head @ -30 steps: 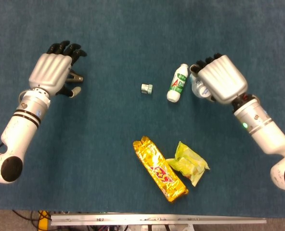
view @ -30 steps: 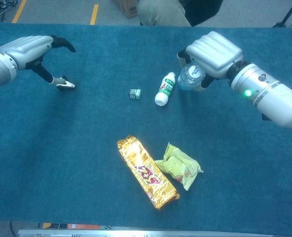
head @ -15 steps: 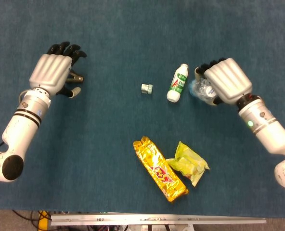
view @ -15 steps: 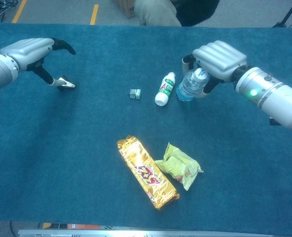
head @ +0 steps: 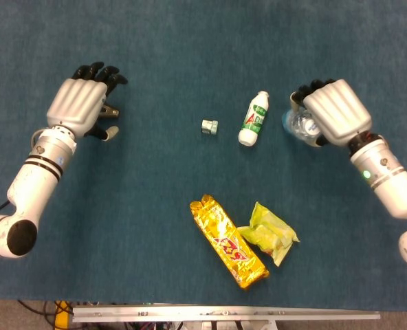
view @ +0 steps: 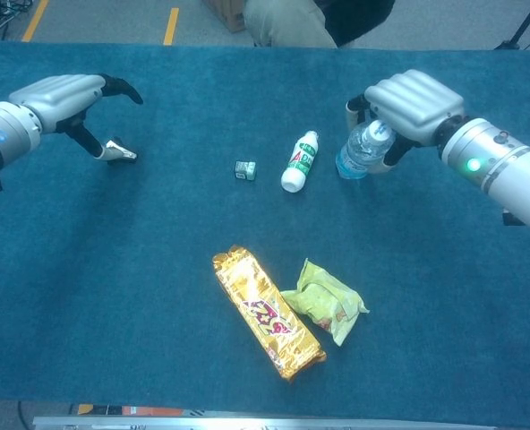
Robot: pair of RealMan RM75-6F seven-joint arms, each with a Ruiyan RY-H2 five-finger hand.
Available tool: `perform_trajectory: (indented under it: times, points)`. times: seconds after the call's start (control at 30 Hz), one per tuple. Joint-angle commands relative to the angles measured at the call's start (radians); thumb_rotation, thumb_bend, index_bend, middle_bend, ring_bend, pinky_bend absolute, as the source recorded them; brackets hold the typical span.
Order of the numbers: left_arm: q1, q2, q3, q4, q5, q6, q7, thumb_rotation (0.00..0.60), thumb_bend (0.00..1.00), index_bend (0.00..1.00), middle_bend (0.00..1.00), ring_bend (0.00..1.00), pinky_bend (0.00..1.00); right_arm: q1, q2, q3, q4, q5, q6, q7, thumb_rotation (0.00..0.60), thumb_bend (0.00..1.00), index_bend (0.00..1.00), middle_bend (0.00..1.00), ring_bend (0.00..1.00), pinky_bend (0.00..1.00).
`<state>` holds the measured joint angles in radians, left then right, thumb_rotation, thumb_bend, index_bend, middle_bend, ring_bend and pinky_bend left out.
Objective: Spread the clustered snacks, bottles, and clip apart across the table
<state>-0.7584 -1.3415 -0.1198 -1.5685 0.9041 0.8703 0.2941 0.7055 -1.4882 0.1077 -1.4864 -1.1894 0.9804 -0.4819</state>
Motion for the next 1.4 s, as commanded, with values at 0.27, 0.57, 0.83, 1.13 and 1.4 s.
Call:
perform_trajectory:
  times: [0.27,0.57,0.83,1.13,1.4]
  points:
    - [-0.004,-0.012,0.002,0.016,-0.001,-0.009,-0.002,0.6,0.22,0.18,0.11,0.02,0.07,-0.006,0.01,0.008,-0.006,0.017,0.015,-0.015,0.6,0.01,0.4,0.39,0.32,0.46]
    - [-0.008,-0.017,0.003,0.025,-0.007,-0.016,0.0,0.6,0.22,0.18,0.11,0.02,0.07,-0.01,0.023,0.026,-0.01,0.015,0.035,0.002,0.6,0.01,0.37,0.37,0.31,0.45]
    - [-0.008,-0.011,0.004,0.018,0.0,-0.016,-0.005,0.6,0.22,0.18,0.11,0.02,0.07,-0.023,0.081,0.043,-0.073,0.007,0.063,0.016,0.6,0.01,0.34,0.37,0.3,0.45]
    - [0.009,0.021,0.006,-0.01,0.049,0.003,-0.03,0.6,0.22,0.18,0.11,0.02,0.07,-0.059,0.19,0.071,-0.188,-0.021,0.128,0.066,0.6,0.01,0.29,0.36,0.29,0.43]
    - [0.03,0.028,0.03,-0.006,0.162,0.011,-0.078,0.6,0.22,0.22,0.14,0.02,0.07,-0.129,0.317,0.071,-0.299,-0.088,0.209,0.153,0.6,0.01,0.29,0.36,0.29,0.43]
